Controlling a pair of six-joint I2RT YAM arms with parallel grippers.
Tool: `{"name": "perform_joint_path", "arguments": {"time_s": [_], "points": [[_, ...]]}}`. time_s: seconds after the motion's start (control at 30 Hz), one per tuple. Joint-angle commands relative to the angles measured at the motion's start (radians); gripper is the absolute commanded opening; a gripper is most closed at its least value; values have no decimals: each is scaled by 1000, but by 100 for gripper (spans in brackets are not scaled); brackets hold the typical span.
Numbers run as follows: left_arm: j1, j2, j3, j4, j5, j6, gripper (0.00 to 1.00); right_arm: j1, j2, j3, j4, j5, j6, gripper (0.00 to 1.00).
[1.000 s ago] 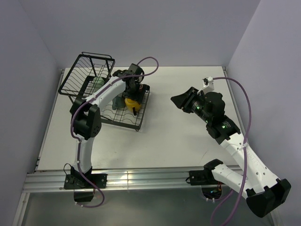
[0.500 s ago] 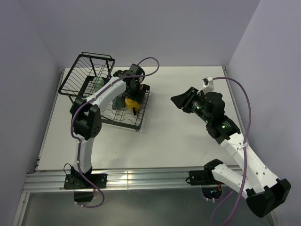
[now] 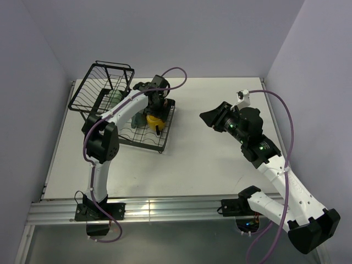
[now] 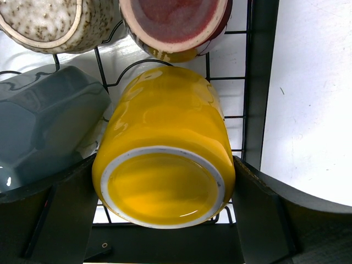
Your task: Load the cups into the dish rack
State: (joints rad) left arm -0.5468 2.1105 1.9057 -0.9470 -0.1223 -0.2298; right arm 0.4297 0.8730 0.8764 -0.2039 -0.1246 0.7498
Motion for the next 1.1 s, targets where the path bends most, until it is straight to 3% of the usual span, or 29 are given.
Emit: {"name": "perform_joint_path", "arguments": {"time_s": [0.0,0.03,0.67,1.07], "points": [[-8,0,33,34,-17,9,80,4,0,3,21,2,-17,43],[-10,-1,33,36,-17,9,96,4,0,4,21,2,-17,43],[-28,-43,107,-9,-42,14,99,4,4,19,15,-7,-21,43],[-85,-171,237,-111,-195,-26,99,4,-11,22,8,5,-33,44]]}}
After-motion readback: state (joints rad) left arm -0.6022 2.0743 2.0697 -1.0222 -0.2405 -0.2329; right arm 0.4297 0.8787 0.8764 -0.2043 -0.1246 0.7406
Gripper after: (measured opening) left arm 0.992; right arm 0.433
